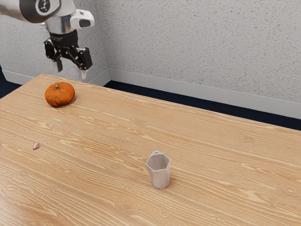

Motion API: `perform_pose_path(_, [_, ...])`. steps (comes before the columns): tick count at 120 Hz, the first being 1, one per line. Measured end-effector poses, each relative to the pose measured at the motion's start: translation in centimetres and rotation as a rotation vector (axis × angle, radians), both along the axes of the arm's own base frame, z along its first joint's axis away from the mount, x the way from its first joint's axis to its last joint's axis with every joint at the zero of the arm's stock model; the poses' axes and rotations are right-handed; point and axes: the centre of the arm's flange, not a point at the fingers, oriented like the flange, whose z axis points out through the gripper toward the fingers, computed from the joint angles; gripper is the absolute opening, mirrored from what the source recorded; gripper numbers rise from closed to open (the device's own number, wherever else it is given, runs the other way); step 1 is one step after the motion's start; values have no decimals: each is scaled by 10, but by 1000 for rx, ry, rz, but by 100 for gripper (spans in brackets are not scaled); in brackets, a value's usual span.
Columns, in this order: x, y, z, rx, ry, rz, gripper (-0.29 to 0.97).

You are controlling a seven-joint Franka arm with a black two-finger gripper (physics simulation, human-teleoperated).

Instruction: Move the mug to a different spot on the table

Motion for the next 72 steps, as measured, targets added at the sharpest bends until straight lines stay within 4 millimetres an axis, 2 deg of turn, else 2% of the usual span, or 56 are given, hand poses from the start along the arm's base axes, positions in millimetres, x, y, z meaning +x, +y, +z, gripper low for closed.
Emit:
perform_pose_path(14, [3, 3, -1, 0, -19, 8, 68])
perform_pose_path(24, [9, 6, -12, -1, -18, 15, 68])
perform_pose_path(44, [49, -6, -70, -85, 5, 124, 68])
perform_pose_path(51, [63, -23, -96, -109, 20, 178, 68])
perform_pose_path(63, [80, -74, -139, -121, 42, 235, 68])
perform_pose_path(72, [89, -93, -165, -121, 51, 298, 68])
